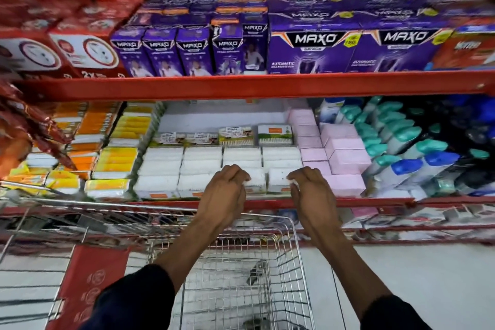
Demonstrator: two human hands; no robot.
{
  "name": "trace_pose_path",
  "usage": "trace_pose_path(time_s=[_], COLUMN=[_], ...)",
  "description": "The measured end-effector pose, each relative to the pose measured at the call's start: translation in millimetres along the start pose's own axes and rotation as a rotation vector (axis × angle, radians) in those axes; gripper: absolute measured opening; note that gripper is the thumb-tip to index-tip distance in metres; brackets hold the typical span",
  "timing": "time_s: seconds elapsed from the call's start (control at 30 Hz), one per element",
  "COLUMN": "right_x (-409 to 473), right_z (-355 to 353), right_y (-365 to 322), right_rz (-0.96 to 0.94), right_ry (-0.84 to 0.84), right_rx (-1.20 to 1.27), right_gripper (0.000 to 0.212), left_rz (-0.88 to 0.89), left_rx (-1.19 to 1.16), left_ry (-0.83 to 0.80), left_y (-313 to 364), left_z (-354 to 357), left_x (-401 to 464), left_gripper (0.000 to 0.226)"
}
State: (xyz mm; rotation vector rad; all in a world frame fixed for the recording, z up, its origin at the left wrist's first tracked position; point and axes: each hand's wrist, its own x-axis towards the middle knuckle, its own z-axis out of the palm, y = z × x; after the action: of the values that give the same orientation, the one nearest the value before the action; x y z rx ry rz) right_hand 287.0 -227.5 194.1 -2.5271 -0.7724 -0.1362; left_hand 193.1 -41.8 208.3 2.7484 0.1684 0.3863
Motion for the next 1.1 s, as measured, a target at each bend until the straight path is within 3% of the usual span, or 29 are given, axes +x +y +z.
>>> trace_pose_path(time_s=[0.5, 1.1], right_x=[11, 14], right_z=[42, 45], right_y=[19, 16], right_rz=[-0.01, -0.08], right_ry=[-0.106, -0.108], right_rx=[-0.085, -0.006], right_gripper=[0.043, 0.024], left_rz=[-0.06, -0.097], left_rx=[0.075, -0.003], left_ry=[-0.116, -0.115], left_y=[-17, -27], left_z=[41, 42], left_x=[10, 5], left_gripper=[0.035, 0.035])
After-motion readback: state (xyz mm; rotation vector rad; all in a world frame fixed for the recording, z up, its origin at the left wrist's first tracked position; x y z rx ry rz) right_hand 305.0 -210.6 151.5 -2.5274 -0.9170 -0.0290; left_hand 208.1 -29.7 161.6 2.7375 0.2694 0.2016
